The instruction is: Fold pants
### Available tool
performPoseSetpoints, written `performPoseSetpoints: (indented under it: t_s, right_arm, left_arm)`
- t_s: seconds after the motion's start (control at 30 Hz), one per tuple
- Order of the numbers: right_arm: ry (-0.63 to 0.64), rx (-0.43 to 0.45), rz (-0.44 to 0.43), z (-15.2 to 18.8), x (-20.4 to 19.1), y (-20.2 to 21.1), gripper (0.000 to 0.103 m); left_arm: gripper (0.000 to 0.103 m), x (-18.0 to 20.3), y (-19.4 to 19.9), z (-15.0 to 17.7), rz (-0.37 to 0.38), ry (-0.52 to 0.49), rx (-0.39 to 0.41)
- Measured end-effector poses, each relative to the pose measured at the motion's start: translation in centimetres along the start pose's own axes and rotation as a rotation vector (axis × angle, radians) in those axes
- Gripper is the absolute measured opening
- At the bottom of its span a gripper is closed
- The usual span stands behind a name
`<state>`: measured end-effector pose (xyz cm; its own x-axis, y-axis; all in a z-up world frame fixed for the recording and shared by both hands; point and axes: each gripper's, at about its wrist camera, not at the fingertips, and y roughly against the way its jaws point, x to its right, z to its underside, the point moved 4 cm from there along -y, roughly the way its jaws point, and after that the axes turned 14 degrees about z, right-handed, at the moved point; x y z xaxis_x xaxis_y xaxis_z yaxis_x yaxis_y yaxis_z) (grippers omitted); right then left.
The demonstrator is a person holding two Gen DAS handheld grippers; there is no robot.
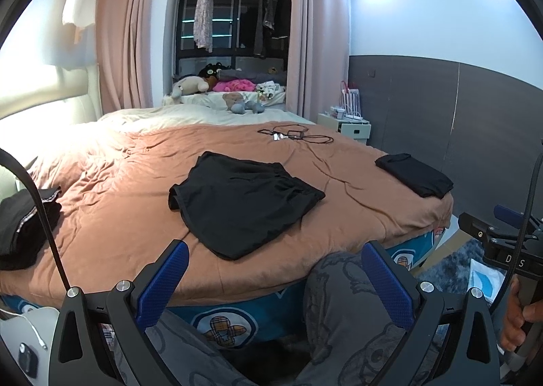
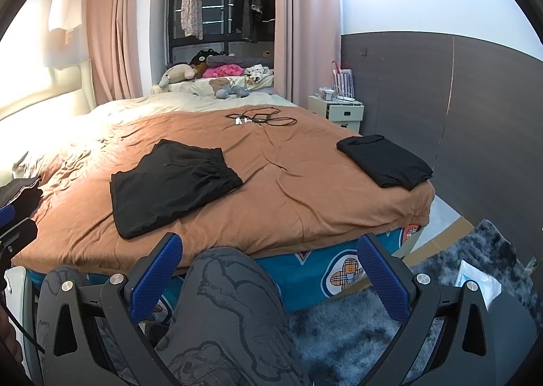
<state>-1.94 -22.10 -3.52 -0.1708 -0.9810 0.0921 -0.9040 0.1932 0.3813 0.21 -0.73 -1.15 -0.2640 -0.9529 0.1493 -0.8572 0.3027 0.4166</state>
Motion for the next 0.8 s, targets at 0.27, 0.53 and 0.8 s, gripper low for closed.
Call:
performPoseSetpoints:
  t_s: [0.27,0.53,0.8]
  right_arm:
    - [-0.006,0.007,0.005,0.20,0.11,0.32,0.103]
    - [-0.005,0.002,-0.005,0.26,0.13,0.37,0.103]
    - [-0.011,-0.001,-0.004,0.18,0.05,0.25,0.103]
  left_arm:
    - [0.103,-0.29,0.17,0.22,-0.002,0.008,0.000]
    - [0.103,-0.40,0.38,0.34,-0.006,0.007,0.001]
    - [0.103,-1.08,0.63,0.17,-0.011,0.018,0.009]
